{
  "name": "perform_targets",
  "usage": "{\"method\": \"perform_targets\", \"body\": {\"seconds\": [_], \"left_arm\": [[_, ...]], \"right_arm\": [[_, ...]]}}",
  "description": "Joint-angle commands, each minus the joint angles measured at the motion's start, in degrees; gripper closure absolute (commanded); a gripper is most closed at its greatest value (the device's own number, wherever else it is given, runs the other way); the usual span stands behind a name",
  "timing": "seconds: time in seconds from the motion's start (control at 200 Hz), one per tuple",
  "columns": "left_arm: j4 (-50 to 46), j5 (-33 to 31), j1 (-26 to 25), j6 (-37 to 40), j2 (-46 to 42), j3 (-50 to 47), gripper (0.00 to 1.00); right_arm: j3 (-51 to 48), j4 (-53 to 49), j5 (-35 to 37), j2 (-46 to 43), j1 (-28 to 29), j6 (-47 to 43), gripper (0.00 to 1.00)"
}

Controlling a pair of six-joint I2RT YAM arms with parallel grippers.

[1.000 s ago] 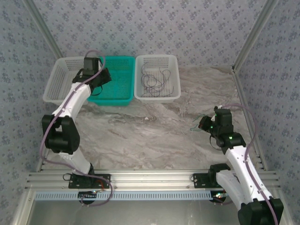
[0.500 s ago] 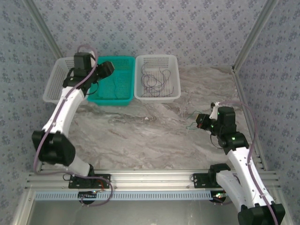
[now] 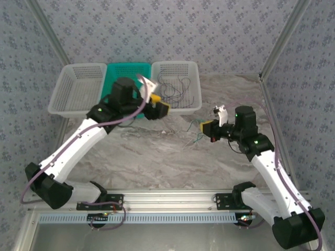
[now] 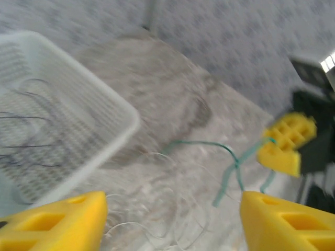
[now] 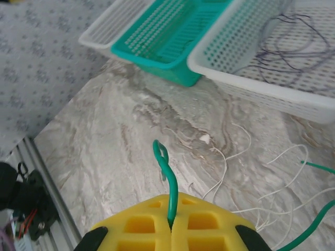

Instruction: Untangle the cables

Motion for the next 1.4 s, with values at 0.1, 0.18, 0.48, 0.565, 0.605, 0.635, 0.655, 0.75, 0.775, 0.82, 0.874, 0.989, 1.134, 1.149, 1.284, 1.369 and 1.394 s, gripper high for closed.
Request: {"method": "perform_targets", "body": {"seconds": [0.1,0.18,0.48,0.565,0.605,0.635,0.655,0.75,0.775,0.82,0.874,0.989,1.134,1.149,1.284,1.369,1.394], "left_arm": [[6.8,2.7,-7.0,4.4,7.9,-1.8,0.37],[11.4,0.6,-7.5,2.7,9.9,-2.6,0.36],[12.4,3.1,-7.5,2.0,14.5,-2.5,0.75],[12.5,2.3,-7.5,2.1,13.5,-2.8,1.00],[12.6,1.7,-7.5,2.4,12.9,-3.0,1.00],[12.3,1.3,-7.5,2.7,12.6,-3.2,1.00],[12.0,1.1,-7.5,2.9,12.6,-3.2,1.00],[10.4,0.8,-7.5,3.3,12.9,-3.2,1.00],[10.2,0.8,-7.5,3.1,13.0,-3.3,1.00],[10.6,0.7,-7.6,2.6,13.2,-3.7,1.00],[11.5,0.6,-7.5,1.8,13.2,-4.4,1.00],[12.5,-0.2,-7.5,1.3,13.4,-5.3,1.00],[12.2,-0.4,-7.5,1.7,14.4,-5.4,1.00],[12.2,-0.4,-7.5,1.6,14.5,-5.4,1.00],[12.4,-0.4,-7.5,1.3,14.7,-5.3,1.00],[12.3,-0.4,-7.5,1.2,14.6,-5.1,1.00],[12.3,-0.3,-7.5,1.3,14.6,-5.1,1.00]], "right_arm": [[4.2,-0.9,-2.1,3.5,4.0,-5.1,1.00],[4.2,-0.5,-1.7,3.7,5.2,-4.9,1.00],[2.2,3.0,0.5,2.0,6.5,-2.0,1.00],[1.9,1.4,3.5,1.7,6.6,-2.2,0.91],[1.6,0.9,5.6,1.3,6.6,-2.1,0.76],[1.3,0.7,7.2,0.8,6.6,-2.0,0.65],[1.0,0.7,8.2,0.3,6.5,-1.9,0.59],[-0.8,1.7,11.7,-2.0,6.4,-1.0,0.46],[-1.4,2.0,12.3,-2.8,6.4,-0.6,0.45],[-2.5,2.6,12.9,-4.1,6.2,0.0,0.45],[-3.9,2.9,13.3,-5.3,6.1,0.9,0.45],[-5.7,3.3,14.8,-7.3,5.5,4.5,0.44],[-9.1,6.7,24.2,-10.8,3.2,19.7,0.28],[-9.5,6.7,25.8,-11.0,2.8,22.1,0.24],[-11.9,5.6,27.5,-9.3,-4.5,39.2,0.16],[-10.9,3.7,21.1,-3.4,-9.3,47.2,0.15],[-10.4,3.9,18.1,-1.3,-10.4,48.5,0.14]]}}
